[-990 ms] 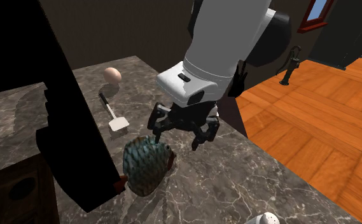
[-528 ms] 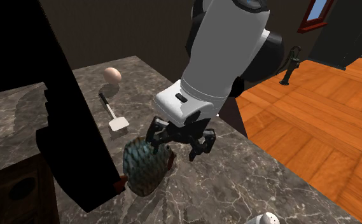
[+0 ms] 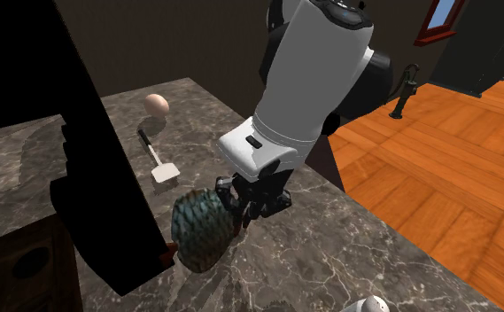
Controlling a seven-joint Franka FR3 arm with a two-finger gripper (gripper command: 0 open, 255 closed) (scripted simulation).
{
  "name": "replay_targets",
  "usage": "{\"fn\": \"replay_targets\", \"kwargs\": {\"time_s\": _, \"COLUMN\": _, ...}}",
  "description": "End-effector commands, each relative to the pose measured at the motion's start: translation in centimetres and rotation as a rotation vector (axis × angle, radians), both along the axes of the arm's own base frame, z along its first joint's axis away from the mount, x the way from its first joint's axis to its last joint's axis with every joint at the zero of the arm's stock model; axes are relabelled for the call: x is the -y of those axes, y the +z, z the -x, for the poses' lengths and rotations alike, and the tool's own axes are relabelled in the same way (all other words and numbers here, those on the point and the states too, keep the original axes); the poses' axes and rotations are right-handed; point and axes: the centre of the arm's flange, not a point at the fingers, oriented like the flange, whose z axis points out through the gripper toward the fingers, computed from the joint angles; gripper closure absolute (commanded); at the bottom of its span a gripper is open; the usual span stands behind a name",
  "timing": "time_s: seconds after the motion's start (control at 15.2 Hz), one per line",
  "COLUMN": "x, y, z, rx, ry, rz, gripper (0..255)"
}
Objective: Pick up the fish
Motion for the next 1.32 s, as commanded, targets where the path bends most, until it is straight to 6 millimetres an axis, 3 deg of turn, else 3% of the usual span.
{"fn": "replay_targets", "kwargs": {"time_s": 0.0, "x": 0.0, "y": 0.0, "z": 0.0, "rx": -0.001, "ry": 0.0, "rz": 0.0, "gripper": 255}}
{"fn": "replay_targets", "kwargs": {"time_s": 0.2, "x": 0.1, "y": 0.0, "z": 0.0, "rx": -0.001, "ry": 0.0, "rz": 0.0, "gripper": 255}}
{"fn": "replay_targets", "kwargs": {"time_s": 1.25, "x": 0.1, "y": 8.0, "z": 0.0, "rx": -0.001, "ry": 0.0, "rz": 0.0, "gripper": 255}}
